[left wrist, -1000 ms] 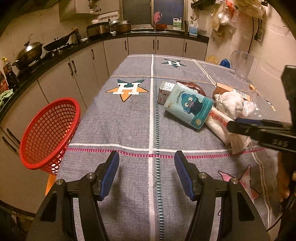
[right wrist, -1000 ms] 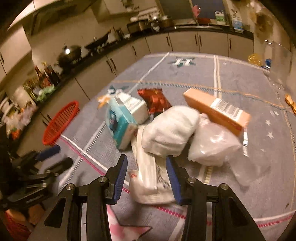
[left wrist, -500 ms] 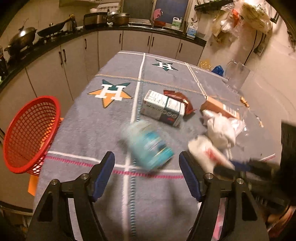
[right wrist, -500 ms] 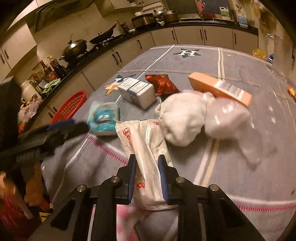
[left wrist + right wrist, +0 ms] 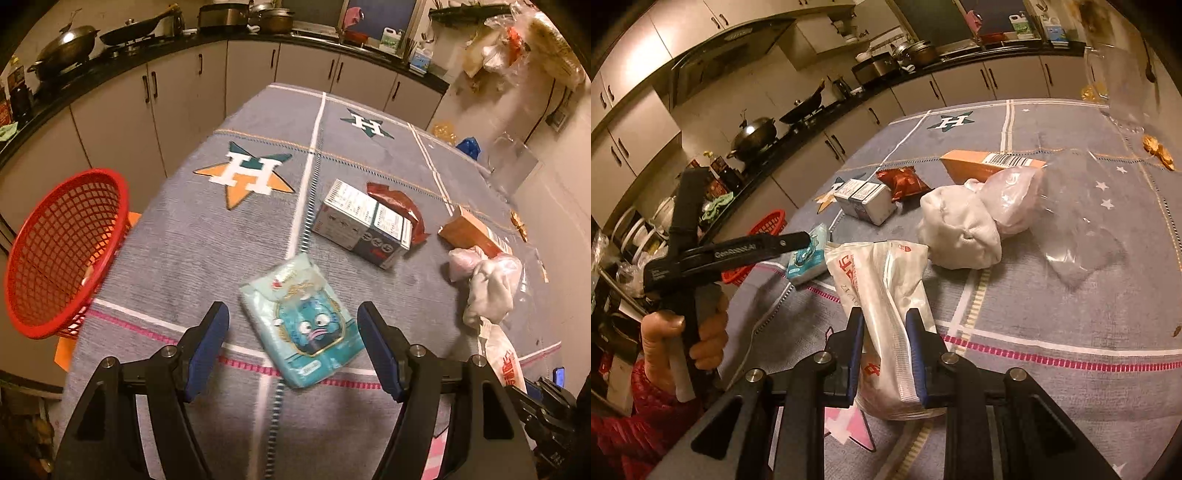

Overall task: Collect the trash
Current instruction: 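Grasp the blue cartoon tissue pack with the left tool while the right tool grasps the white plastic bag, then lift the tissue pack with the left tool while the right tool holds the plastic bag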

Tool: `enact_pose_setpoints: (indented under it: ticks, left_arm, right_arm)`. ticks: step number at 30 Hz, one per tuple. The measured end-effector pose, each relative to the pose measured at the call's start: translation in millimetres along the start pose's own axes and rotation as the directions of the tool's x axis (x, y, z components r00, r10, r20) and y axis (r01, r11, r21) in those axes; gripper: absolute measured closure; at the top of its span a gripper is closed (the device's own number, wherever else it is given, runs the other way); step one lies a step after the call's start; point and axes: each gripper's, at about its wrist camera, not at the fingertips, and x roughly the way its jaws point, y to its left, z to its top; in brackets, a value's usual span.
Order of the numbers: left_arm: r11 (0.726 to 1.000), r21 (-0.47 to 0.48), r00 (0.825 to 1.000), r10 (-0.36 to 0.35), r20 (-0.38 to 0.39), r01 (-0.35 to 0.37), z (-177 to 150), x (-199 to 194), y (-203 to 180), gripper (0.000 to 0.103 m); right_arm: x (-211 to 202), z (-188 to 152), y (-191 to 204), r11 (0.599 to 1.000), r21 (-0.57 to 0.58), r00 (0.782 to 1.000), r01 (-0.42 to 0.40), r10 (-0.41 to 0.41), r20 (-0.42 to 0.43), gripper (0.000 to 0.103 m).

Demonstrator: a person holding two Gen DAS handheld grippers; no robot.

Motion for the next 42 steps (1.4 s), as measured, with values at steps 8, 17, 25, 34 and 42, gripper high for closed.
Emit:
enact_pose_setpoints:
  ticks: [8,17,25,34,42]
  left_arm:
    - [0.995,0.07,0.997,0.076,0.008,-0.076,-5.2,20.6,-20.8,0.035]
    - [0.98,0.166,0.991,0.1,0.093,-0.115,-21.9,9.1,-27.6,0.064]
    - [0.976,0.185,0.99,0.095,0.104,-0.113,-25.5,-1.1,-21.2,0.069]
    - [0.978,0.196,0.997,0.054,0.058,-0.064,-34.0,4.5,-24.5,0.037]
    - [0.98,0.185,0.996,0.069,0.059,-0.078,-33.4,15.0,-25.6,0.042]
  right_arm:
    - [-6.9,-3.0,-6.1,0.999,0.022,1.0,-0.023,0.023,0.02,0.078]
    - [-8.4,-5.7,-6.3,0.998,0.039,0.999,-0.038,0.037,0.033,0.078]
    - [-4.3,-5.1,-3.4,0.999,0.038,0.999,-0.027,0.026,0.022,0.078]
    - [0.8,-4.1,-3.5,0.999,0.041,1.0,-0.026,0.025,0.013,0.078]
    - [-0.7,-3.5,-5.5,0.998,0.046,0.999,-0.032,0.031,0.019,0.078]
